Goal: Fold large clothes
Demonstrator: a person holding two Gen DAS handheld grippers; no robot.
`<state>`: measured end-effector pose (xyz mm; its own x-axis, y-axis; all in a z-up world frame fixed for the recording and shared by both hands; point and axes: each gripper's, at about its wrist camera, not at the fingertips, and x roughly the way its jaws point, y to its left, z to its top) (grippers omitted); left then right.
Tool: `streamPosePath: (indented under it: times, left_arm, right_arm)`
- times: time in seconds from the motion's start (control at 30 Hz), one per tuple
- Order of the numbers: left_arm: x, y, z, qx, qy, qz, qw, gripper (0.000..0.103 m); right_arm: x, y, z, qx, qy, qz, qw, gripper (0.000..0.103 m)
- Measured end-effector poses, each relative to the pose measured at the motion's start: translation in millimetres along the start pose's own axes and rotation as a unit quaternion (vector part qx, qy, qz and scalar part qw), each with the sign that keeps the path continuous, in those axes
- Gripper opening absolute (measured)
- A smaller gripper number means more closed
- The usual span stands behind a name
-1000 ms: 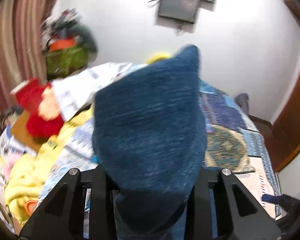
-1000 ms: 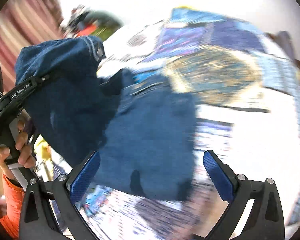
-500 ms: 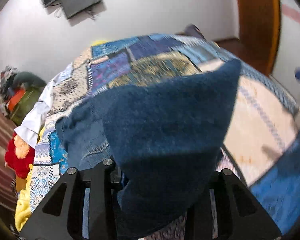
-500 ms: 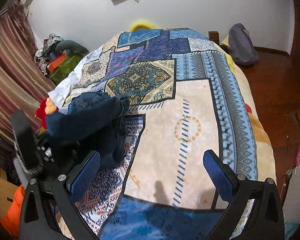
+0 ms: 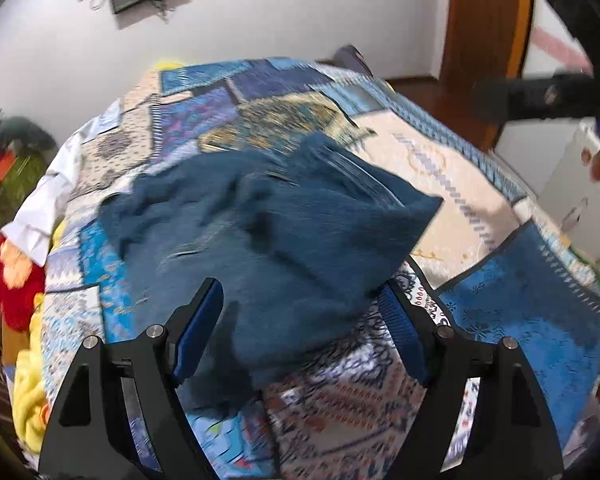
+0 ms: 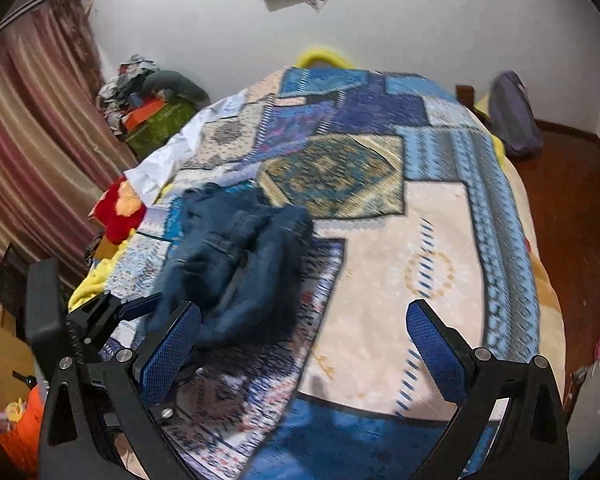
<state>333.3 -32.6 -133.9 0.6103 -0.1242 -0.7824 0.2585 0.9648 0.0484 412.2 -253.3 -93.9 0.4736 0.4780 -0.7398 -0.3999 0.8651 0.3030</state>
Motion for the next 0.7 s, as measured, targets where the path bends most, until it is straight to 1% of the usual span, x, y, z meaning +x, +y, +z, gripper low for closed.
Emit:
streamPosePath:
  times: [0.03, 0.07, 0.1, 0.2, 0.27, 0.3, 0.4, 0.43, 0.5, 0.57, 0.63, 0.7]
  left_arm:
    - [-7, 8, -1, -0.010, -0.005, -0.001, 0.9999, 0.082]
    - [-16, 21, -2, -0.024, -0.012, -0.001, 0.9996, 0.085]
    - [-23, 32, -3, -0.037, -0.019, 0.005, 0.9991, 0.088]
    - [-34, 69, -7, -0.074, -0.031, 0.038, 0.9961, 0.092]
    - [-29, 92, -12, -0.102, -0.020, 0.057, 0.9930, 0.092]
    - [-22, 104, -17, -0.120, -0.008, 0.061, 0.9909, 0.092]
    - [5, 122, -36, -0.153, 0.038, 0.055, 0.9860, 0.092]
    - [16, 124, -43, -0.159, 0.057, 0.053, 0.9843, 0.092]
    - [30, 125, -54, -0.165, 0.074, 0.043, 0.9825, 0.093]
    - [33, 124, -64, -0.185, 0.065, 0.024, 0.9803, 0.095]
    - [35, 123, -71, -0.192, 0.063, 0.010, 0.9792, 0.098]
    - [36, 119, -77, -0.192, 0.063, 0.006, 0.9793, 0.102]
  right_arm:
    - [2, 9, 4, -0.008, -0.002, 0.005, 1.000, 0.102]
    - [5, 14, 6, -0.013, -0.002, 0.008, 1.000, 0.102]
    - [9, 22, 8, -0.020, -0.001, 0.013, 1.000, 0.102]
    - [29, 46, 12, -0.040, 0.011, 0.025, 0.999, 0.103]
    - [46, 60, 12, -0.052, 0.025, 0.031, 0.998, 0.103]
    - [58, 67, 10, -0.058, 0.035, 0.032, 0.997, 0.103]
    - [88, 76, 2, -0.073, 0.068, 0.028, 0.995, 0.103]
    - [98, 77, -2, -0.079, 0.081, 0.018, 0.993, 0.103]
    - [109, 71, -9, -0.094, 0.091, -0.004, 0.991, 0.103]
    - [119, 57, -16, -0.110, 0.105, -0.012, 0.988, 0.103]
    - [124, 39, -23, -0.104, 0.121, 0.002, 0.987, 0.103]
    - [127, 21, -27, -0.078, 0.134, 0.019, 0.988, 0.103]
